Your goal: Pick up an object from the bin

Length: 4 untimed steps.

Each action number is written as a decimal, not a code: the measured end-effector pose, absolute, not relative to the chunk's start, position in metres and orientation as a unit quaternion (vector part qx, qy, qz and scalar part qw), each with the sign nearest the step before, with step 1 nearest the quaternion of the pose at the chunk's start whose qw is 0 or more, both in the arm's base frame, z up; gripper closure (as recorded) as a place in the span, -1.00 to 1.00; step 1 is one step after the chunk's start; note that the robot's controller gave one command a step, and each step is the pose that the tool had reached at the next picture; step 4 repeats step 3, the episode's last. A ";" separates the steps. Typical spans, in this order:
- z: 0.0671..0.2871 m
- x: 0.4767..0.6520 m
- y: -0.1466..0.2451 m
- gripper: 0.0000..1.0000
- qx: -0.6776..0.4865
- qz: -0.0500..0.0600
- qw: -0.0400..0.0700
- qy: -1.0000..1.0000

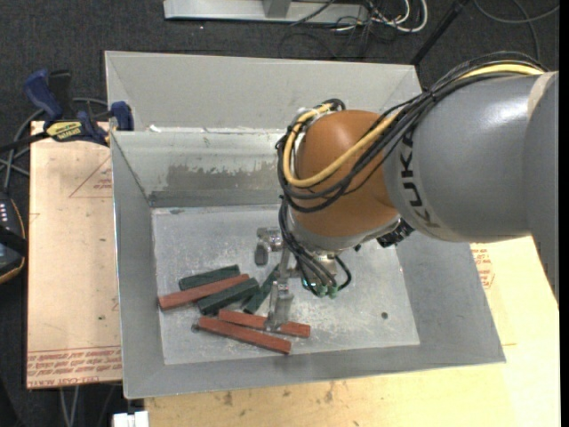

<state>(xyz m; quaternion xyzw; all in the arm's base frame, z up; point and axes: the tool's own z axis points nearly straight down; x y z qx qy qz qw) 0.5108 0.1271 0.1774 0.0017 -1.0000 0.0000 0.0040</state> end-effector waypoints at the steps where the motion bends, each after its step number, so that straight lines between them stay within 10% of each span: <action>1: 0.069 0.500 0.133 -1.00 0.093 -0.001 -0.004 -0.996; 2: 0.073 0.502 0.133 1.00 0.092 -0.002 -0.005 -0.996; 3: 0.201 0.554 0.123 1.00 0.293 0.000 -0.005 -0.956; 4: 0.201 0.554 0.123 1.00 0.293 0.000 -0.005 -0.956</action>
Offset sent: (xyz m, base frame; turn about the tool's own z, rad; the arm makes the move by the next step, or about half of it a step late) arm -0.0123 0.0051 -0.1074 -0.1835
